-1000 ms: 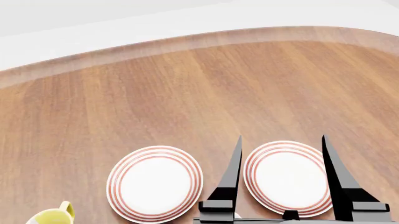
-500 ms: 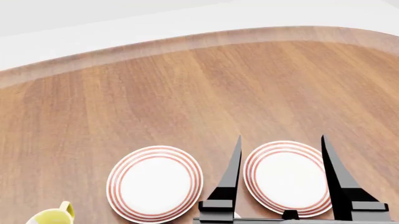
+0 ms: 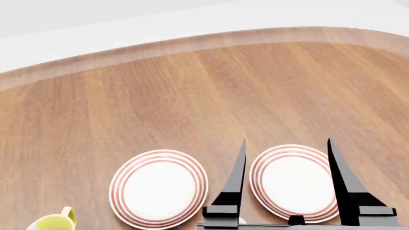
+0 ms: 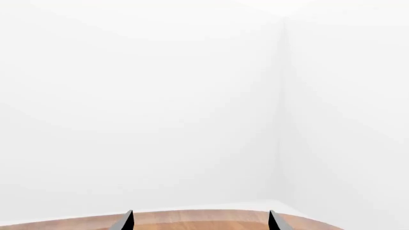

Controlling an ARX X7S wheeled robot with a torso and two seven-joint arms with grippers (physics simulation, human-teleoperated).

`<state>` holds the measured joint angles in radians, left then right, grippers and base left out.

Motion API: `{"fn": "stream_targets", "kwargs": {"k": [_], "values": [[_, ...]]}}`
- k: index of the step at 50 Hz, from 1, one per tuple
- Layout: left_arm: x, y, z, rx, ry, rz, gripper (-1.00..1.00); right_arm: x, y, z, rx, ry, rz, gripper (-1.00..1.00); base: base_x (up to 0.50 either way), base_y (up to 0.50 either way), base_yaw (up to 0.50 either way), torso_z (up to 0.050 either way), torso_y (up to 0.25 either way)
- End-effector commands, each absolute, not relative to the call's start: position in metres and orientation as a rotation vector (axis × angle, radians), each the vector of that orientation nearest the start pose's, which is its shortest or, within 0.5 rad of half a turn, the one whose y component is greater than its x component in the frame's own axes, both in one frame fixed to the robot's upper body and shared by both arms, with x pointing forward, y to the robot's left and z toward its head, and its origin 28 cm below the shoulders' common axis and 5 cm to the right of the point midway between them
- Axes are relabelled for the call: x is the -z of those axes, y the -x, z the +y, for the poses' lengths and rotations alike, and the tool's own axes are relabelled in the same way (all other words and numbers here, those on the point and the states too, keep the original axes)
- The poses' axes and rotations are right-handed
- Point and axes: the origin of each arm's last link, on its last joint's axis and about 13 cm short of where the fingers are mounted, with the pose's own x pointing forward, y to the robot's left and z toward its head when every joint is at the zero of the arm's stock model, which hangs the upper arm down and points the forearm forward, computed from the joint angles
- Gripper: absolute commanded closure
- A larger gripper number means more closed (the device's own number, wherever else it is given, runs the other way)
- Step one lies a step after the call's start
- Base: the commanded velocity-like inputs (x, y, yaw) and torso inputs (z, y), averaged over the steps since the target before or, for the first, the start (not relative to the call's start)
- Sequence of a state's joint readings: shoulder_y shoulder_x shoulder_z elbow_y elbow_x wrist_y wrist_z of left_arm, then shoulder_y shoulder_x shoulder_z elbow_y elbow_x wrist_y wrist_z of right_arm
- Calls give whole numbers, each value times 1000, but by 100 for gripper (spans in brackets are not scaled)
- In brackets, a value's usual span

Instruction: Put the white mug on the left plate.

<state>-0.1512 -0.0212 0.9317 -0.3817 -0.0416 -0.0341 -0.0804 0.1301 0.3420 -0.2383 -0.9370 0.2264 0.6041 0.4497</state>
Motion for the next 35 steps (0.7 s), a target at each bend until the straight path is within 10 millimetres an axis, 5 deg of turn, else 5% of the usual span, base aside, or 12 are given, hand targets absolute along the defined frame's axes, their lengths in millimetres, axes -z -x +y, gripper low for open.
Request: {"fn": "stream_targets", "kwargs": {"k": [1, 14, 15, 35], "values": [[48, -160, 64, 805, -253, 264, -100, -171, -174, -89, 10, 75, -392, -100, 0, 0, 0, 0, 0], [47, -161, 64, 798, -238, 266, -100, -170, -174, -88, 11, 75, -389, -100, 0, 0, 0, 0, 0], [47, -161, 64, 797, -237, 264, 100, -170, -175, -88, 11, 75, -389, -100, 0, 0, 0, 0, 0], [45, -162, 67, 787, -238, 249, 100, -170, -175, -87, 8, 76, -389, -100, 0, 0, 0, 0, 0]]}}
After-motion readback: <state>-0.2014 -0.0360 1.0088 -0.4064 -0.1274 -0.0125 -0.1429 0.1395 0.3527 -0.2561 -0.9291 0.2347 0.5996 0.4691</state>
